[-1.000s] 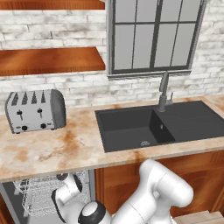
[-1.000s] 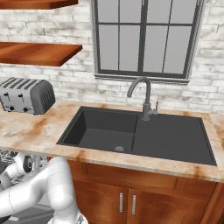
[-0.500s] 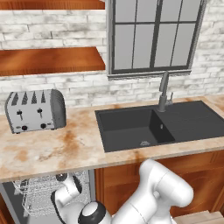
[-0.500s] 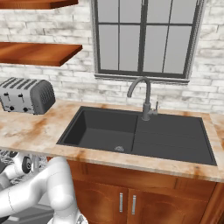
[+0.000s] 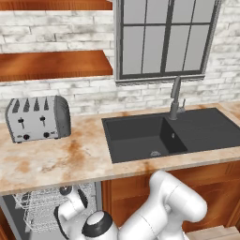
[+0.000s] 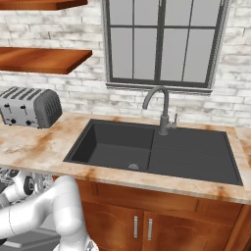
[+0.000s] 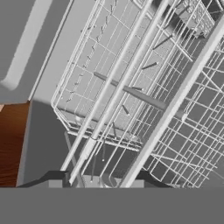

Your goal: Open the dishwasher door and pull out the top rack.

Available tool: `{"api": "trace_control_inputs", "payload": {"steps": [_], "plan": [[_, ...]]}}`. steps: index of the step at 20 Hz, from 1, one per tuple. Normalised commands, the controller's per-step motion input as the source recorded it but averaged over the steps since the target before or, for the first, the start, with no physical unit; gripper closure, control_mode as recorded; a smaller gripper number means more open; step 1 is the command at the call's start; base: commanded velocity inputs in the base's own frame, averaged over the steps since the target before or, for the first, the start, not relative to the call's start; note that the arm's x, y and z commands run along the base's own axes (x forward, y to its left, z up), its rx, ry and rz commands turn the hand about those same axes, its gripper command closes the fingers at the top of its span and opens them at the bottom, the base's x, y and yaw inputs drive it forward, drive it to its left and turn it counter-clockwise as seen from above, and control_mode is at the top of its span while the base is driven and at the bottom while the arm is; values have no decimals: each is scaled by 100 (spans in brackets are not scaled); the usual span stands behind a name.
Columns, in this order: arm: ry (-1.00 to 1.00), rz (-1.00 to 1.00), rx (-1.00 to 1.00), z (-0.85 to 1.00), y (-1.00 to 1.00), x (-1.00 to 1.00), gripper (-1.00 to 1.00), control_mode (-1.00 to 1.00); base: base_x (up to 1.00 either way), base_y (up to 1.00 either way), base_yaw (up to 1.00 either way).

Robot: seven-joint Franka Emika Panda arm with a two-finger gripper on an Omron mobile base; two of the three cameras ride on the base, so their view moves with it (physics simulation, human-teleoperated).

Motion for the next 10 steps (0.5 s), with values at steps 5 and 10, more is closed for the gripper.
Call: {"api": "trace_control_inputs", "payload": {"steps": [5, 10], "plan": [[48, 0, -18, -77, -17, -100, 100, -100, 0, 0, 0], [47, 0, -14, -79, -22, -100, 100, -100, 0, 0, 0]]}}
